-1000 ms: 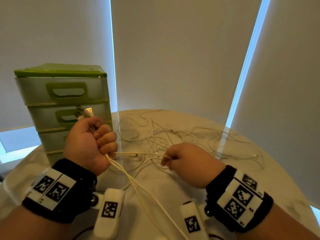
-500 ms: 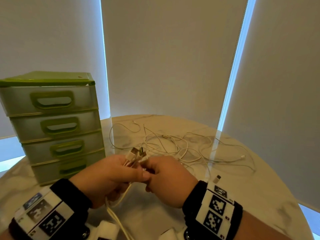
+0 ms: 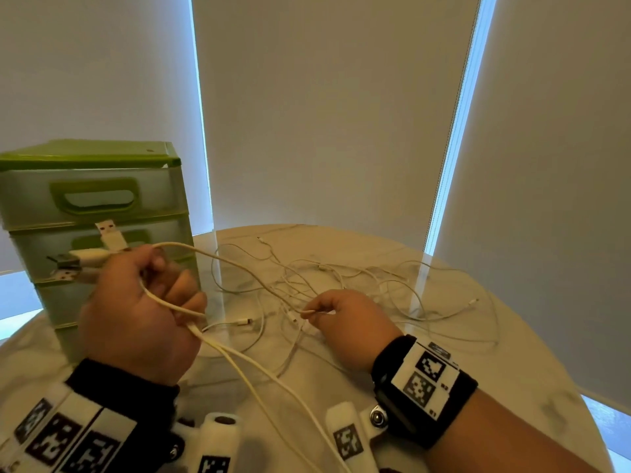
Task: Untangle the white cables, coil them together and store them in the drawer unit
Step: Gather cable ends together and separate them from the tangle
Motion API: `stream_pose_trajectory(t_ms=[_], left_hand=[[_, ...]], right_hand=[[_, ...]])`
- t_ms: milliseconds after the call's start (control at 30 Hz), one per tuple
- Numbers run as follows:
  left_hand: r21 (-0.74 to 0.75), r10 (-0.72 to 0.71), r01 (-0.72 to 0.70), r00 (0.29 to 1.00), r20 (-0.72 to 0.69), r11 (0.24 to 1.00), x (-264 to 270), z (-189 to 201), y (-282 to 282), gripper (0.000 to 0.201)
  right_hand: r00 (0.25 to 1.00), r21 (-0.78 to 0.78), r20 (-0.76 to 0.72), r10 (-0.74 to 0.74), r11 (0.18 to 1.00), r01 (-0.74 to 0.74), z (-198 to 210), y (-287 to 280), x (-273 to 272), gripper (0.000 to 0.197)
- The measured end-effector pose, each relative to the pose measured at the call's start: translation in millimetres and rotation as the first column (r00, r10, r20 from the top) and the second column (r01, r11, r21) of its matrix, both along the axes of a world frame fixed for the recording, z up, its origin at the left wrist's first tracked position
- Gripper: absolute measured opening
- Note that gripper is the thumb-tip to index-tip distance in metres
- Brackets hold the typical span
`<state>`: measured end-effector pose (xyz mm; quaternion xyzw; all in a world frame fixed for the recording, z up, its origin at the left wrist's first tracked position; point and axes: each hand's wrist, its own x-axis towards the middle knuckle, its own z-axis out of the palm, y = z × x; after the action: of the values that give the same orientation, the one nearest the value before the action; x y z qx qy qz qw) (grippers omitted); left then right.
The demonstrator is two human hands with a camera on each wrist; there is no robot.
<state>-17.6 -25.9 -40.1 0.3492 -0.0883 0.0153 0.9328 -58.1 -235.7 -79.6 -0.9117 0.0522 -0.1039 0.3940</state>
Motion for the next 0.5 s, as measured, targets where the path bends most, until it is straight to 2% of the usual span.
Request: stream_pose_trajectory(t_ms=[67, 133, 233, 333, 400, 467, 500], left_hand=[[0.046, -0.039, 0.038, 0.999, 0.015, 0.998, 1.8, -3.1, 0.2, 0.027], [0.192, -0.109, 0.096, 0.992, 0.057, 0.977, 3.6, -7.6, -1.8, 0.033], [0.404, -0.190, 0.149, 0.980, 0.065, 0.902, 2.7, -15.6, -9.5, 0.027], [0.470, -0.227, 0.170, 0.971, 0.068, 0.866, 0.6, -15.3, -12.2, 0.017], [0.523, -0.277, 0.206, 0.959, 0.059, 0.827, 2.5, -15.1, -9.7, 0.026], [0.684, -0.323, 0.210, 0.945, 0.039, 0.698, 0.8, -18.3, -9.2, 0.034], [0.769, -0.336, 0.184, 0.941, 0.042, 0.612, -2.8, -18.9, -10.1, 0.030]], right_hand=[[1.000, 0.025, 0.031, 0.006, 1.000, -0.007, 0.0, -1.6, 2.1, 0.017], [0.997, 0.083, 0.069, 0.017, 0.996, -0.023, 0.9, 1.2, 1.5, 0.015], [0.987, 0.082, 0.152, 0.054, 0.994, -0.067, 3.3, 8.5, -1.4, 0.015], [0.966, 0.130, 0.247, 0.078, 0.985, -0.113, 6.6, 13.9, -5.6, 0.013], [0.954, 0.214, 0.292, 0.063, 0.968, -0.130, 7.7, 15.2, -6.9, 0.013], [0.951, 0.282, 0.300, 0.079, 0.945, -0.168, 8.4, 18.8, -8.6, 0.017], [0.949, 0.302, 0.299, 0.099, 0.934, -0.192, 7.8, 21.7, -8.8, 0.018]])
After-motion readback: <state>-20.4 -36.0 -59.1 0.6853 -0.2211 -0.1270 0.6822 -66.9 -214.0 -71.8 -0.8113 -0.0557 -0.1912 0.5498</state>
